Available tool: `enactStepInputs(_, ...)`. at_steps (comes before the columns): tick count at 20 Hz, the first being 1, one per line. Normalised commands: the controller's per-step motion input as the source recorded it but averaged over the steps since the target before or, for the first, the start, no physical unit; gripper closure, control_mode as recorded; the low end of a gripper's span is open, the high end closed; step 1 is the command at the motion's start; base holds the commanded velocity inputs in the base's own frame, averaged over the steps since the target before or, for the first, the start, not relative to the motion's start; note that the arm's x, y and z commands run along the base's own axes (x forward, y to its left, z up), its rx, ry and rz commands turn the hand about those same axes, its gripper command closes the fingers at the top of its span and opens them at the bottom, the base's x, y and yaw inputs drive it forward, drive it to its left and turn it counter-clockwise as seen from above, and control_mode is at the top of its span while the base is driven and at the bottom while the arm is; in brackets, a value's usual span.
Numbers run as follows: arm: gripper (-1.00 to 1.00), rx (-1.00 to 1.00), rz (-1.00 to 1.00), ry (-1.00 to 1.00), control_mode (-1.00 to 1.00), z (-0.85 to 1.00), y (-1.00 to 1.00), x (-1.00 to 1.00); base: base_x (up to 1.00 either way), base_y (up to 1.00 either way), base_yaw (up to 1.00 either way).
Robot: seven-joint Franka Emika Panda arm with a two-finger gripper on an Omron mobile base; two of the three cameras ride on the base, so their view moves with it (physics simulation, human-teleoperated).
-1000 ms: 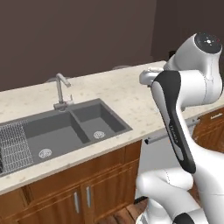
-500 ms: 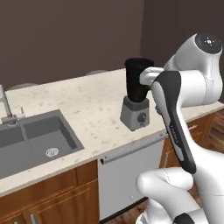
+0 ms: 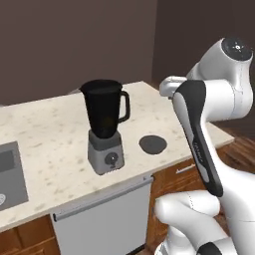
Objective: Grab the lemons from the fridge, place them in the blender, close the lid, and turn on the blender to create a marinade.
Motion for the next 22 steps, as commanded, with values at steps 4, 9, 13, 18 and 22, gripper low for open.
enactStepInputs(4,1.00,0.00,0.00,0.00,1.00,0.00,0.00,0.00,0.37,-0.86,0.27)
enactStepInputs(9,1.00,0.00,0.00,0.00,1.00,0.00,0.00,0.00,0.53,-0.56,0.31)
enactStepInputs(13,1.00,0.00,0.00,0.00,1.00,0.00,0.00,0.00,0.56,0.00,0.30)
enactStepInputs(18,1.00,0.00,0.00,0.00,1.00,0.00,0.00,0.00,0.22,-0.03,0.43)
enactStepInputs(22,1.00,0.00,0.00,0.00,1.00,0.00,0.00,0.00,0.00,-0.09,0.48)
